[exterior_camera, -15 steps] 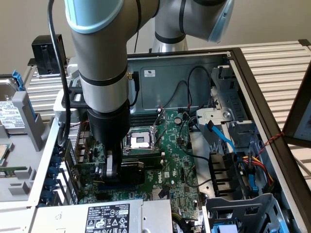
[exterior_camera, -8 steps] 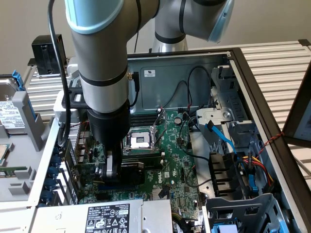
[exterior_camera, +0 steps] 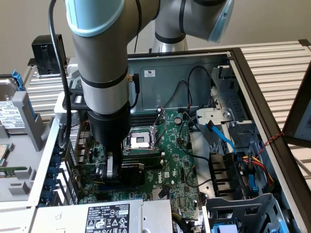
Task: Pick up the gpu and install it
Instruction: 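Insert the gpu into the slot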
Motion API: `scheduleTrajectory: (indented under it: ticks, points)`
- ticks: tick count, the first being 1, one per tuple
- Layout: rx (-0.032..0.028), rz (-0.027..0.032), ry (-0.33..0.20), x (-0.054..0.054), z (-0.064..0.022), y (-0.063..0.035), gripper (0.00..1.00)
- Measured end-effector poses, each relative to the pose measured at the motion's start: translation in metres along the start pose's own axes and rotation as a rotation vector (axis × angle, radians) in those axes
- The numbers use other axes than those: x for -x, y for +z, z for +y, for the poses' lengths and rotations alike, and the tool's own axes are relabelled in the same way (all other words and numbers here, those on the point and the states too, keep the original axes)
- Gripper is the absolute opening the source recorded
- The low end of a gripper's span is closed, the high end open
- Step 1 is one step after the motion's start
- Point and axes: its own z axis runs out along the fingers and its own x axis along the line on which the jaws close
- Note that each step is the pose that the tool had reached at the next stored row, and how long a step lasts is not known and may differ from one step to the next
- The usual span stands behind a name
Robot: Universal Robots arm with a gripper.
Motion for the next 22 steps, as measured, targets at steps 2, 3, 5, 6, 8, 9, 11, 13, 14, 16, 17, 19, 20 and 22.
scheduleTrajectory:
  ticks: [2,3,5,6,8,9,11,13,14,16,17,19,20,22]
  points:
    - [0.0009,0.0005,0.000,0.000,0.0000,0.0002,0.28]
    - [0.0018,0.0006,0.000,0.000,0.0001,0.0003,0.28]
    - [0.0039,0.0005,0.001,0.000,0.0003,0.0005,0.28]
    - [0.0051,0.0008,0.001,0.000,0.0002,0.0006,0.28]
    - [0.0091,0.0017,0.001,0.000,0.0003,0.0007,0.28]
    - [0.0103,0.0024,0.001,0.000,0.0003,0.0006,0.28]
    - [0.0111,0.0037,0.001,0.000,0.0004,0.0001,0.28]
    - [0.0201,0.0028,0.002,0.000,0.0021,-0.0026,0.29]
    - [0.0215,0.0029,0.002,0.000,0.0018,-0.0043,0.35]
    - [0.0252,0.0032,0.001,0.000,0.0017,-0.0087,0.42]
    - [0.0268,0.0034,0.002,0.000,0.0018,-0.0113,0.47]
    - [0.0287,0.0040,0.001,0.000,0.0020,-0.0174,0.54]
    - [0.0294,0.0046,0.002,0.001,0.0022,-0.0210,0.54]
    - [0.0293,0.0061,0.002,0.001,0.0026,-0.0300,0.54]
